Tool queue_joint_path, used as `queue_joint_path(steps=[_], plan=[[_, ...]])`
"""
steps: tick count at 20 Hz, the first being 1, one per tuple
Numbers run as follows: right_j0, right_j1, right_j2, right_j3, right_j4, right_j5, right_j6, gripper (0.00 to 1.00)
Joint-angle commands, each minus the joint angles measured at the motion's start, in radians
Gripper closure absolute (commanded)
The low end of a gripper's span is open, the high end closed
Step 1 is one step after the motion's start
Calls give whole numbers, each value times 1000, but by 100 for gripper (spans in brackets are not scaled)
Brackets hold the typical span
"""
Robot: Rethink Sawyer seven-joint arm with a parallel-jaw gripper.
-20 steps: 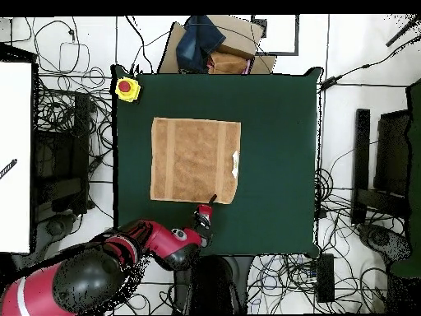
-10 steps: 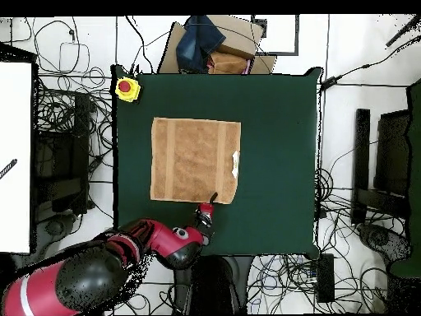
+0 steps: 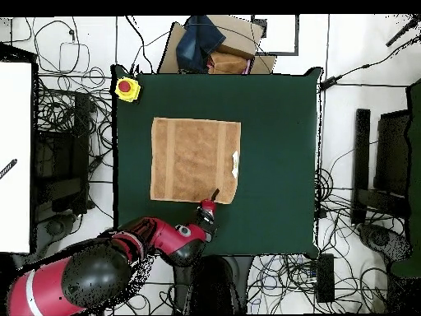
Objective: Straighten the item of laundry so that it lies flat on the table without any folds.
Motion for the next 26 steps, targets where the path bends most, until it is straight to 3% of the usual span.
queue_joint_path(steps=[1, 26], plan=[[-37, 67, 177, -133, -99, 38, 311, 0], [-103, 75, 186, -74, -177, 70, 262, 0]])
